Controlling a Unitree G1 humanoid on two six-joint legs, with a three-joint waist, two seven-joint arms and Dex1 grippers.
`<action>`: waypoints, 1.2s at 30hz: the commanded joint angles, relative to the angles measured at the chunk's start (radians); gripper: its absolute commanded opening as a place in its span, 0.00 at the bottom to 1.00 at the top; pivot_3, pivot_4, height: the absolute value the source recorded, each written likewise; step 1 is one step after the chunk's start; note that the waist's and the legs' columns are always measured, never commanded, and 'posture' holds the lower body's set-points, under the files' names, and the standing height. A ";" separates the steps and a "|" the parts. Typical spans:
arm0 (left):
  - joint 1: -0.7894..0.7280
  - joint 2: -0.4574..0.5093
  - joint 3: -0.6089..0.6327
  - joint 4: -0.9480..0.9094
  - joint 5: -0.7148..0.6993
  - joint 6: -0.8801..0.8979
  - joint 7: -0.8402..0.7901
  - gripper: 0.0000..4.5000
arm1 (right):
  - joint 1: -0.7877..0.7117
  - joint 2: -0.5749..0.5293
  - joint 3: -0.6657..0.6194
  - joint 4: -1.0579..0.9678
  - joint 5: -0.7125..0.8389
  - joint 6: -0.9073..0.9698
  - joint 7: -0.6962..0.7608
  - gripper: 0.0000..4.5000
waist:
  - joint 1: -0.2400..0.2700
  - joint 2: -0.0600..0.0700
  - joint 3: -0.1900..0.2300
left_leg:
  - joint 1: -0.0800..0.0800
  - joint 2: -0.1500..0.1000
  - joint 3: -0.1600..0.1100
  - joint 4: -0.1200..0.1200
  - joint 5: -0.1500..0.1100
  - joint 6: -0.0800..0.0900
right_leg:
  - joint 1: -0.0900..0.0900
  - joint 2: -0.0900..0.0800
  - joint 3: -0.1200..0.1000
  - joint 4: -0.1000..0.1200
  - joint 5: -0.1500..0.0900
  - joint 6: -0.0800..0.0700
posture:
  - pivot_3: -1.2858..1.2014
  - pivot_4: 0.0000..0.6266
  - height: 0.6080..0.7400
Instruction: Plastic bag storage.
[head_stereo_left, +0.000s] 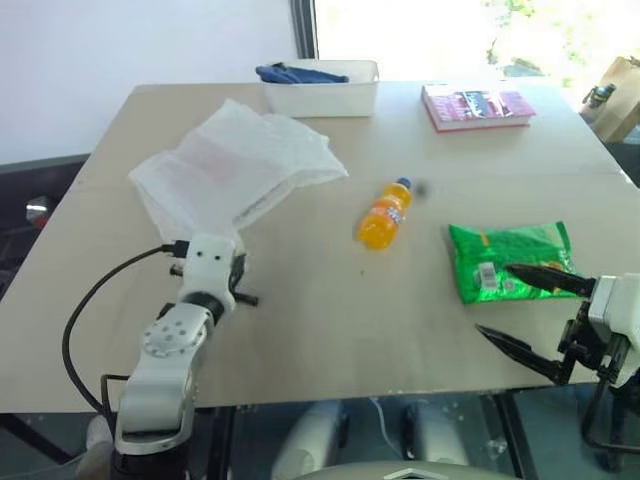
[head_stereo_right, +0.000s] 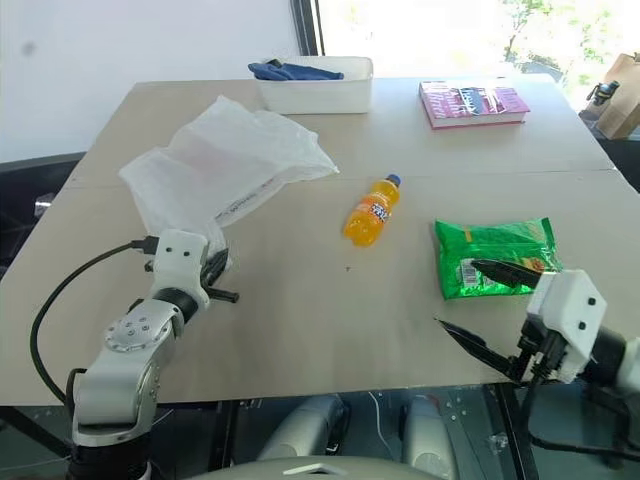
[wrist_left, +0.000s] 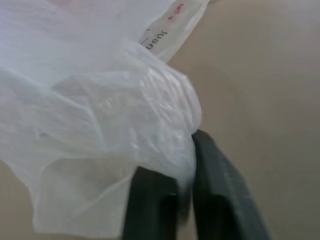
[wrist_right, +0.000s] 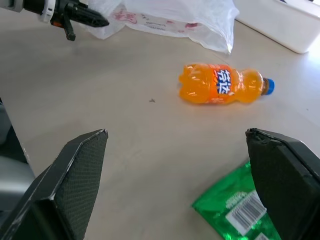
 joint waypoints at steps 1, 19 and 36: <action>-0.121 -0.114 0.184 -0.010 -0.359 0.069 -0.092 0.01 | -0.024 0.011 0.023 -0.022 -0.014 -0.037 -0.010 1.00 | 0.001 -0.001 0.000 | 0.001 0.000 0.000 0.001 0.000 0.000 | 0.000 0.000 0.000 0.000 0.000 0.000 | 0.52 0.24 1.00; -0.218 0.297 0.496 0.106 -1.522 0.327 0.241 0.01 | -1.249 0.655 0.558 0.777 -0.347 0.750 -0.793 1.00 | -0.051 -0.004 -0.001 | 0.004 0.001 0.000 -0.002 0.003 -0.005 | -0.003 0.004 0.003 0.003 0.001 -0.003 | 0.52 0.24 1.00; -0.089 0.374 0.386 0.093 -1.562 0.092 0.264 0.01 | -1.521 0.980 0.305 1.401 -0.417 0.836 -1.074 1.00 | -0.078 0.002 -0.008 | 0.006 0.001 0.004 -0.005 0.003 -0.005 | -0.003 0.005 0.008 0.004 0.001 -0.003 | 0.52 0.24 1.00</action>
